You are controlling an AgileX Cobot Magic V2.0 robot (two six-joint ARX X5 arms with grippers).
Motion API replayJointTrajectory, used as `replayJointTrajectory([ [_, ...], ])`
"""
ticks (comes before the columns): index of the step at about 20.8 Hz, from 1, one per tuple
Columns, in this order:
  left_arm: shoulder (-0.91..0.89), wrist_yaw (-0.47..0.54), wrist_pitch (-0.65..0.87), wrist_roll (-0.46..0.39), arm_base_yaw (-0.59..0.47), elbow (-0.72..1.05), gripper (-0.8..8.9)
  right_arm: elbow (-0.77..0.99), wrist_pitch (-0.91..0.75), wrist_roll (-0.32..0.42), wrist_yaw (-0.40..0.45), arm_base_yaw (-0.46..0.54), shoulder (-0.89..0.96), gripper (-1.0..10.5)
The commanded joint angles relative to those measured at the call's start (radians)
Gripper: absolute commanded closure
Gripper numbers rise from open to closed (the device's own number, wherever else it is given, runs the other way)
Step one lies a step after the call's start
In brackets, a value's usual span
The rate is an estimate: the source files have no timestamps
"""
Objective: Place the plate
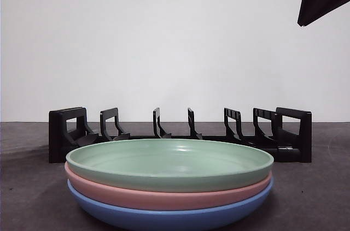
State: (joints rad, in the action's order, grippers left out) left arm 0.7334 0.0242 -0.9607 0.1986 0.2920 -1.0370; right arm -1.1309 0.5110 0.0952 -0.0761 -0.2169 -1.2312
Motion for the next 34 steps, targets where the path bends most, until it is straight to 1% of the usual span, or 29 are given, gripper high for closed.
replayJointTrajectory([
  [1,0.0,0.002,0.004,-0.007,0.003,-0.021,8.06,-0.013,0.018,-0.017,-0.034,-0.004,-0.009,9.3],
  [9,-0.003,0.002,0.01,-0.008,0.003,-0.019,8.06,-0.013,-0.013,-0.017,-0.029,-0.002,-0.009,9.3],
  [10,-0.018,0.007,0.041,-0.034,0.0,0.006,8.06,-0.013,-0.013,-0.017,-0.029,-0.002,-0.009,9.3],
  [11,-0.045,0.007,0.13,-0.052,-0.007,0.061,8.06,-0.013,-0.013,-0.017,-0.029,-0.002,-0.009,9.3],
  [12,-0.101,0.007,0.285,-0.086,-0.027,0.169,8.06,-0.013,-0.013,-0.017,-0.029,-0.002,-0.009,9.3],
  [14,-0.243,0.006,0.56,-0.113,-0.079,0.402,8.06,-0.013,-0.013,-0.017,-0.029,-0.002,-0.009,9.3],
  [16,-0.391,0.007,0.703,-0.112,-0.158,0.599,8.06,-0.013,-0.013,-0.017,-0.029,-0.002,-0.009,9.3],
  [18,-0.513,0.007,0.777,-0.112,-0.241,0.753,8.06,-0.013,-0.013,-0.017,-0.029,-0.002,-0.009,9.3],
  [21,-0.643,0.006,0.801,-0.105,-0.322,0.915,8.06,-0.013,-0.013,-0.017,-0.029,-0.002,-0.009,9.3],
  [25,-0.728,0.006,0.803,-0.102,-0.333,1.004,8.06,-0.013,-0.013,-0.017,-0.029,-0.002,-0.009,9.3],
  [26,-0.733,0.006,0.818,-0.101,-0.332,1.02,8.06,-0.013,-0.013,-0.017,-0.029,-0.002,-0.009,9.3],
  [29,-0.729,0.006,0.775,-0.101,-0.333,1.024,8.06,-0.014,-0.014,-0.017,-0.029,-0.002,-0.009,9.3],
  [34,-0.73,0.006,0.774,-0.101,-0.332,1.023,8.06,-0.014,-0.017,-0.017,-0.029,-0.002,-0.009,9.3],
])
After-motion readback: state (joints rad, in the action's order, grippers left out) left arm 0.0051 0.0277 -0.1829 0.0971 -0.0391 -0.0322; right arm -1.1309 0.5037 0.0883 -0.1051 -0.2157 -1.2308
